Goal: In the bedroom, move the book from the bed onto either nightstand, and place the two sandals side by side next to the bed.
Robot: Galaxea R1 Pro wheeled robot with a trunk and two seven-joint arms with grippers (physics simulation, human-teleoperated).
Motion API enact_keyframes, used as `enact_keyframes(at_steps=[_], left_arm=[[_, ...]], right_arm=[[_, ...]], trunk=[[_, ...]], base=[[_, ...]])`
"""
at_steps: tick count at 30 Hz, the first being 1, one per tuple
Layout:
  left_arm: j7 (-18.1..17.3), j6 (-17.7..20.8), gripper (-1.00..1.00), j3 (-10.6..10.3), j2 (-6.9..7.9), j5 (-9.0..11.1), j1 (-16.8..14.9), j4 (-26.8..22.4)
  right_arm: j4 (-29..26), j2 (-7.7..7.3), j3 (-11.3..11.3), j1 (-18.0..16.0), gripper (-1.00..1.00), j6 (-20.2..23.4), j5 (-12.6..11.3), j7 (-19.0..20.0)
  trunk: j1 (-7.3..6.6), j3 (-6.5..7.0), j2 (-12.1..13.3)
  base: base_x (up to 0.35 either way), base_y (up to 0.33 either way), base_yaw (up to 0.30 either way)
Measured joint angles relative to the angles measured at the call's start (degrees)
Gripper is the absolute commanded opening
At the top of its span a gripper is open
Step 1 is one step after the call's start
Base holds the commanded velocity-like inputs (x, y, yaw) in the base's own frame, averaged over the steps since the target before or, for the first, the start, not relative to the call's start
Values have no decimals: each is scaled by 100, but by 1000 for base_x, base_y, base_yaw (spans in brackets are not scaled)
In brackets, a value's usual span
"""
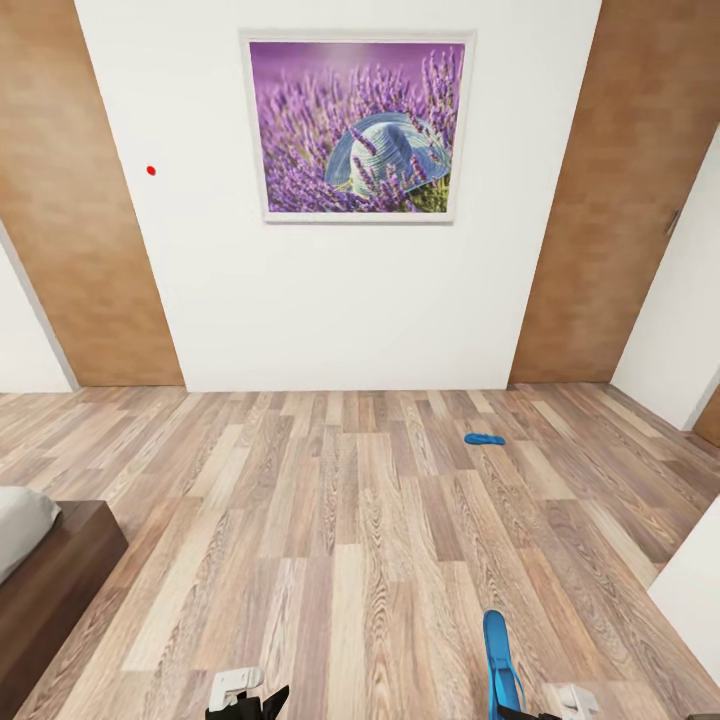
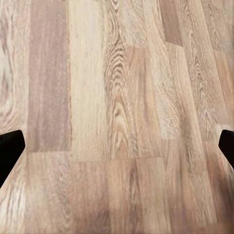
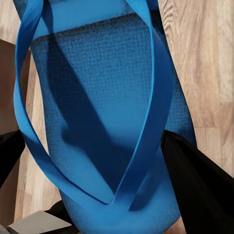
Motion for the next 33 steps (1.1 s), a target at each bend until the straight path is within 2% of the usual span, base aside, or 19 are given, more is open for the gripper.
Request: enact_keyframes(at_steps=[28, 33], left_arm=[[-4, 3, 100, 5, 3, -2, 0, -3], [-6, 6, 100, 12, 7, -4, 0, -8]], right_arm=[[0, 0, 0, 0, -100, 0, -5, 0], [0, 0, 1, 0, -100, -3, 0, -6]], trunk=[[0, -183, 0], [-3, -184, 0]], base=[[0, 0, -3], [197, 0, 0]])
